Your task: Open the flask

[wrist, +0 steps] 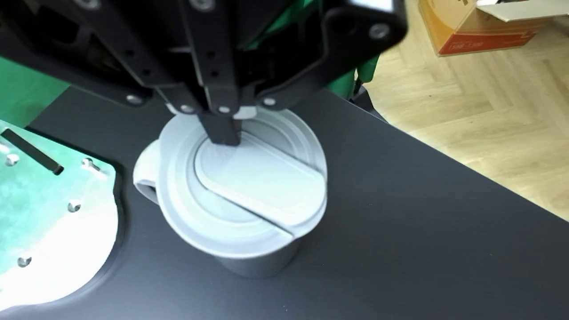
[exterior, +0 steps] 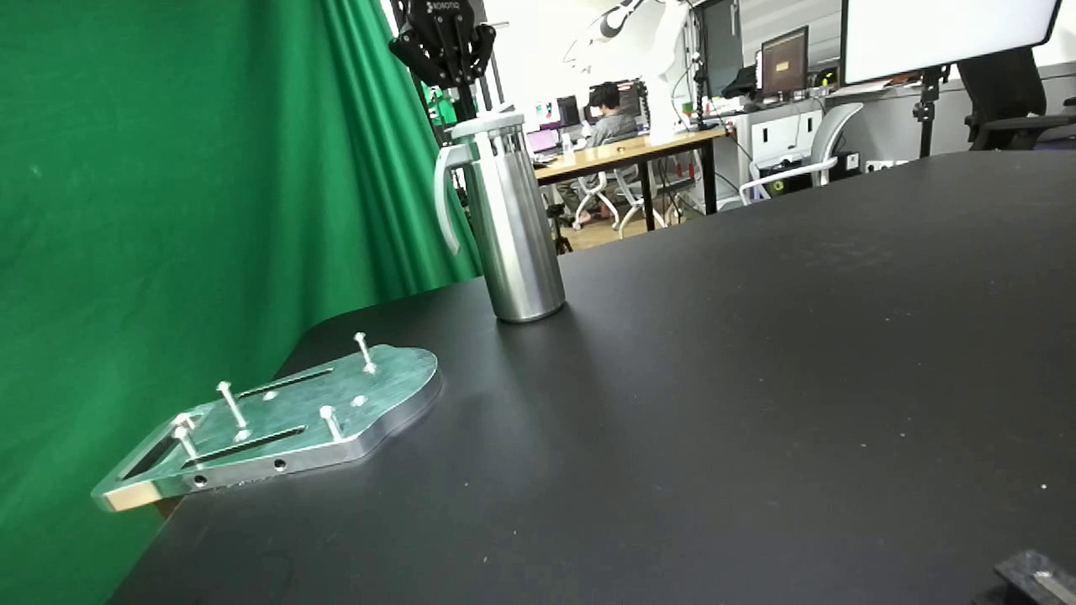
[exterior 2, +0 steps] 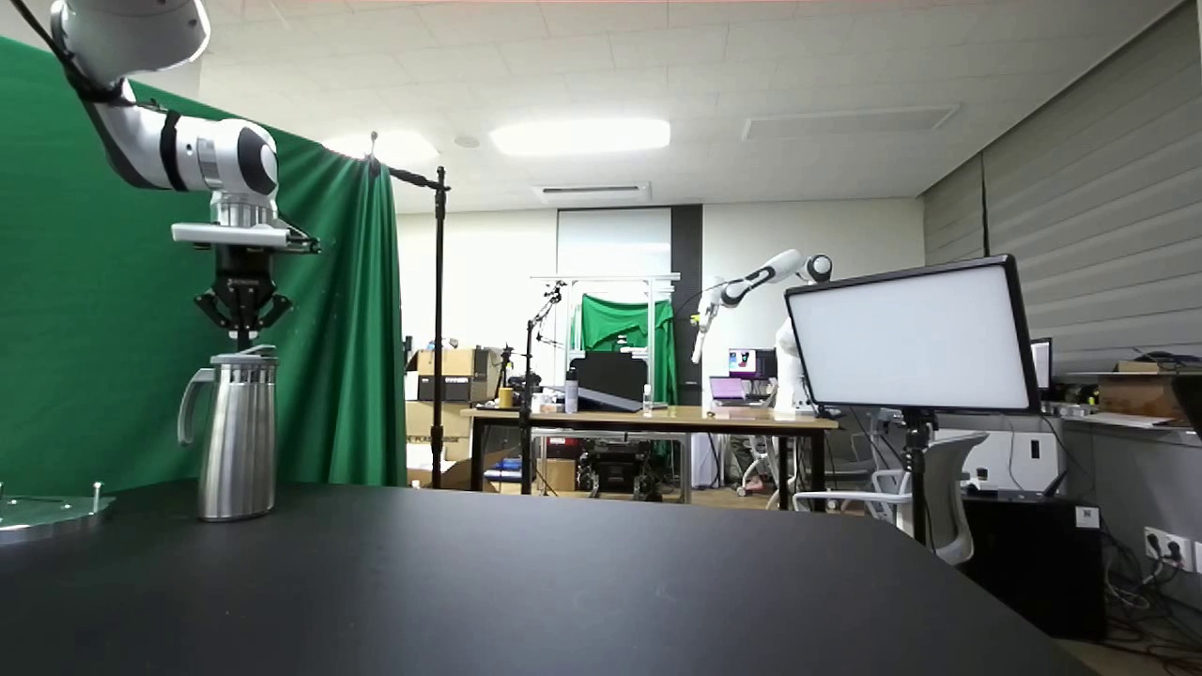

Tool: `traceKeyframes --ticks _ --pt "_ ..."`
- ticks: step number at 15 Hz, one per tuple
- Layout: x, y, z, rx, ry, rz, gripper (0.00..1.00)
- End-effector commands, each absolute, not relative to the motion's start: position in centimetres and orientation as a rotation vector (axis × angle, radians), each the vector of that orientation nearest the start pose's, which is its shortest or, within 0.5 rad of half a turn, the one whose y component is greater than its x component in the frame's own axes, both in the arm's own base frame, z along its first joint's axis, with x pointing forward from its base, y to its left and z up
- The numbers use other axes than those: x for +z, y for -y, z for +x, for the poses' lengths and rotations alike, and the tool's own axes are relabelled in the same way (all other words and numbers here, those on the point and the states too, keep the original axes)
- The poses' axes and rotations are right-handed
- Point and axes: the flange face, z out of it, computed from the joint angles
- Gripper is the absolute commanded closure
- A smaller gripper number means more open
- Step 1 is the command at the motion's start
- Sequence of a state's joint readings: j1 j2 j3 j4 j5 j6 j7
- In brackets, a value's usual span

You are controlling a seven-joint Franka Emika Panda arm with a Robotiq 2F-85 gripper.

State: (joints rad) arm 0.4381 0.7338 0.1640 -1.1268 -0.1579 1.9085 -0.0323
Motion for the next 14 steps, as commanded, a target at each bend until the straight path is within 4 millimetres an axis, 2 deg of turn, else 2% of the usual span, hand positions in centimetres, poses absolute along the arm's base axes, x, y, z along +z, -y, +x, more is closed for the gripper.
traceKeyframes --ticks 1,3,9,10,11,14 --pt "36.7 -39.5 65.2 -0.070 0.988 -3.080 1.00" --pt "37.3 -39.9 65.1 -0.084 0.990 -3.083 1.00" --pt "41.6 -40.3 64.1 -0.162 0.965 -3.007 1.00" --pt "42.3 -40.2 63.9 -0.166 0.945 -3.001 0.94" --pt "42.9 -40.1 63.6 -0.166 0.947 -2.995 0.73" --pt "44.7 -39.4 62.7 -0.176 0.918 -2.993 0.54"
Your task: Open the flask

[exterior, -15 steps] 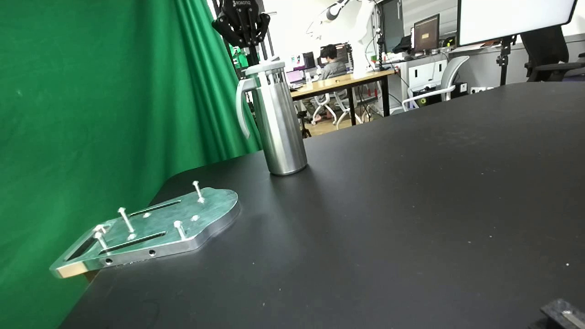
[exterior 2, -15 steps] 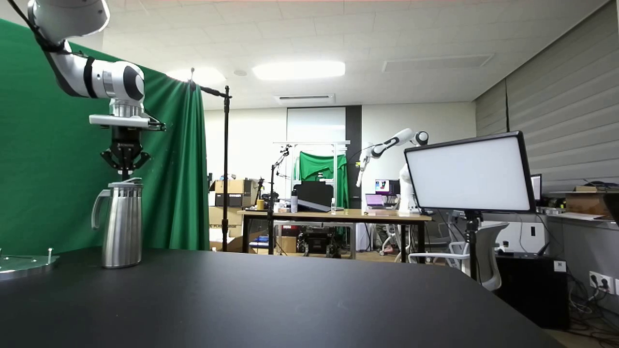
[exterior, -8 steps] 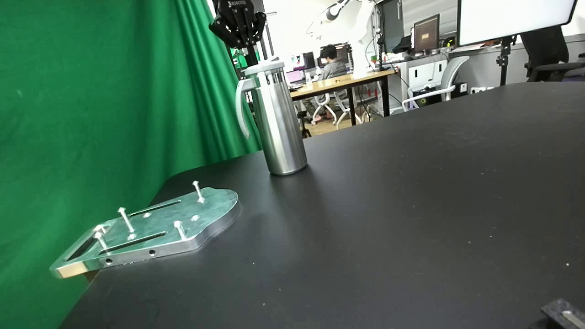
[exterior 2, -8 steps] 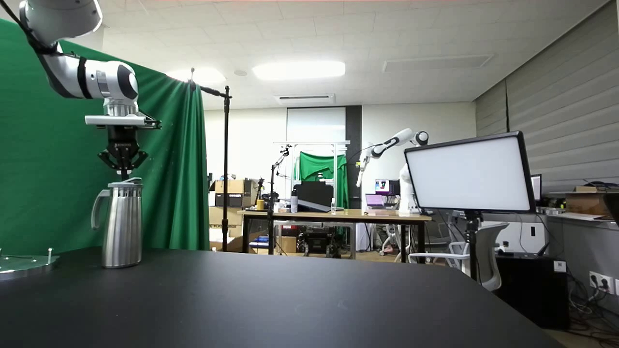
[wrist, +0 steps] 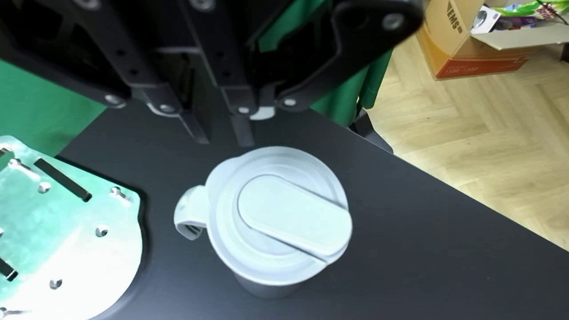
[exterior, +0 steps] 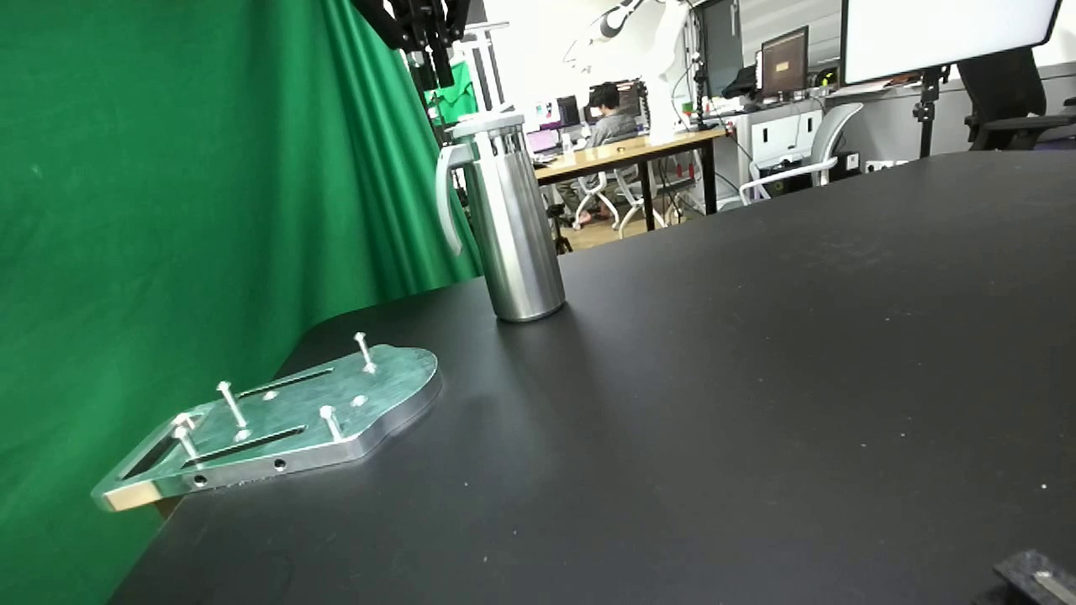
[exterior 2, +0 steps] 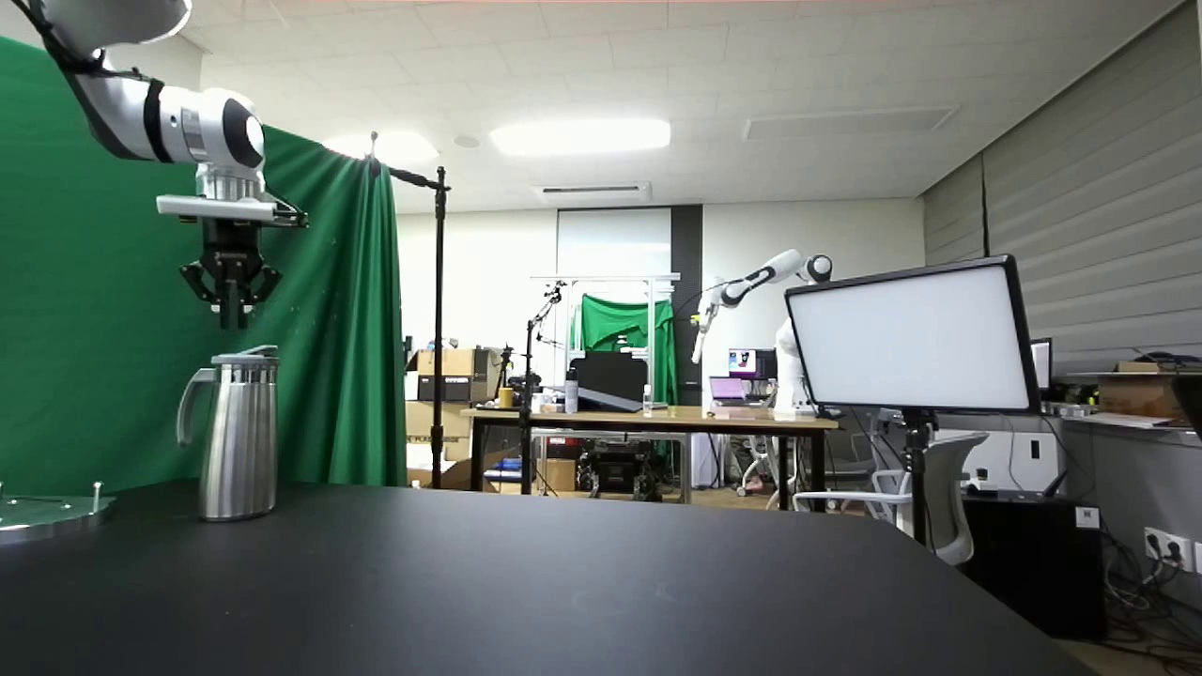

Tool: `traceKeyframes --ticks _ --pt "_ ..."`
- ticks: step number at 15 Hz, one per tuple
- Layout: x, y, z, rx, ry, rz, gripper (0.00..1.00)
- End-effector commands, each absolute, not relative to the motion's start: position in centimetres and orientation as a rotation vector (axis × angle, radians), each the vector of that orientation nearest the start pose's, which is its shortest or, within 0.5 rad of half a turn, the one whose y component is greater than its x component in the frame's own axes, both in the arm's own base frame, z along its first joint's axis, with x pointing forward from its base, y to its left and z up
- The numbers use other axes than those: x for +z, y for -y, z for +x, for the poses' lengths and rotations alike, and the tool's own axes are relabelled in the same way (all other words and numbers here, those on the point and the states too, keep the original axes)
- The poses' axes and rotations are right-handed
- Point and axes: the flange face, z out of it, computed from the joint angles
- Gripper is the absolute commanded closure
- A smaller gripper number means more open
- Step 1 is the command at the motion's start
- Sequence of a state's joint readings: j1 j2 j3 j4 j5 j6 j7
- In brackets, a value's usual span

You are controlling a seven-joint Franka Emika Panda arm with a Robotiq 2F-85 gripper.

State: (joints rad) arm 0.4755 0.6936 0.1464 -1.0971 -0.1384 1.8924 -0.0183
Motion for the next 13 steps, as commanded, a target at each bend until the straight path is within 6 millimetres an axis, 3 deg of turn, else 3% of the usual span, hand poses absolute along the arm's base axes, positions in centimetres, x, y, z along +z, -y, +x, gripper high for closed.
traceKeyframes --ticks 1,8,9,10,12,13 --pt "45.2 -39.0 62.3 -0.172 0.910 -2.994 0.48" --pt "45.2 -36.6 57.0 -0.110 0.868 -3.012 0.02" --pt "45.1 -36.3 56.0 -0.097 0.866 -3.008 0.00" --pt "44.8 -37.8 58.7 -0.104 0.926 -2.993 0.12" --pt "44.7 -37.3 57.3 -0.090 0.924 -2.996 0.00" --pt "44.8 -37.1 56.9 -0.087 0.925 -2.998 0.00"
